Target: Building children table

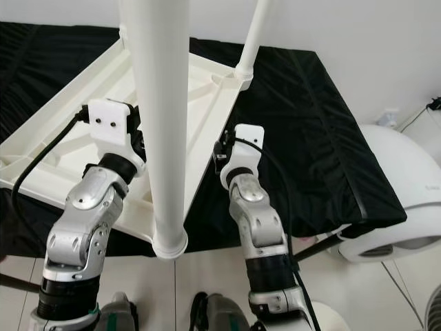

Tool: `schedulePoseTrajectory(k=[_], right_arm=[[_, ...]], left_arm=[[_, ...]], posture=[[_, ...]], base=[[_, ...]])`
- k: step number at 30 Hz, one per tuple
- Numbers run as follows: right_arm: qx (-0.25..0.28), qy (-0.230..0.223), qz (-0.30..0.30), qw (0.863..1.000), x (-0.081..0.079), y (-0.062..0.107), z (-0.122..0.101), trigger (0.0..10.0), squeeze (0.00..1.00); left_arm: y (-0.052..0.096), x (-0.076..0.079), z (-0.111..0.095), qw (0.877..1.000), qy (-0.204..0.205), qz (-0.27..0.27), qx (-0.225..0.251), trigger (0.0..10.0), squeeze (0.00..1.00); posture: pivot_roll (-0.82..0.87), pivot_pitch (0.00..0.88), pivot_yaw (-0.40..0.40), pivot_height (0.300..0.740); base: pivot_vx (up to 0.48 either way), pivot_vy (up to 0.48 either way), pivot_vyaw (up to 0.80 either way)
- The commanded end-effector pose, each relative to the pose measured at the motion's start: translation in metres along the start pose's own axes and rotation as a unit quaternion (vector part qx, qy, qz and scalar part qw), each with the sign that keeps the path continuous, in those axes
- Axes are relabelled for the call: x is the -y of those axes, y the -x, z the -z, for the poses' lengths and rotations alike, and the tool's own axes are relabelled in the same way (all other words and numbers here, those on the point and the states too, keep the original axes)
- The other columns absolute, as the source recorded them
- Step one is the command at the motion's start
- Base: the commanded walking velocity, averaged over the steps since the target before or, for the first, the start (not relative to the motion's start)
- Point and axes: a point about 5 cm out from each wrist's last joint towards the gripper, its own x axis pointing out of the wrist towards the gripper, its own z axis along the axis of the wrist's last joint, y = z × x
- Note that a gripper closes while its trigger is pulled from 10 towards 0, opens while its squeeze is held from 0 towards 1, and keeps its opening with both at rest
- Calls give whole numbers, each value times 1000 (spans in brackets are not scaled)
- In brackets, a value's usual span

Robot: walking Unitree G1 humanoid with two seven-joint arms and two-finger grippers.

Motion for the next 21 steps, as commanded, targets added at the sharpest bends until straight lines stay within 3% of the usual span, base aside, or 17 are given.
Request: schedulePoseTrajectory(k=[1, 8, 21], right_arm=[[-22, -9, -3, 1000, 4, 4, 4, 10000, 0], [-80, -60, -95, 990, -1, 18, 1, 10000, 0], [-153, -69, -101, 981, 6, 24, 17, 10000, 0]], left_arm=[[-2, 2, -2, 1000, 4, -12, 0, 10000, 0], [-4, 3, -2, 1000, 8, -10, 1, 10000, 0], [-5, 4, -2, 1000, 12, -11, 3, 10000, 0]], posture=[[99, 101, -116, 740], [92, 95, -113, 740], [90, 97, -120, 740]], base=[[0, 0, 0], [0, 0, 0], [0, 0, 0]])
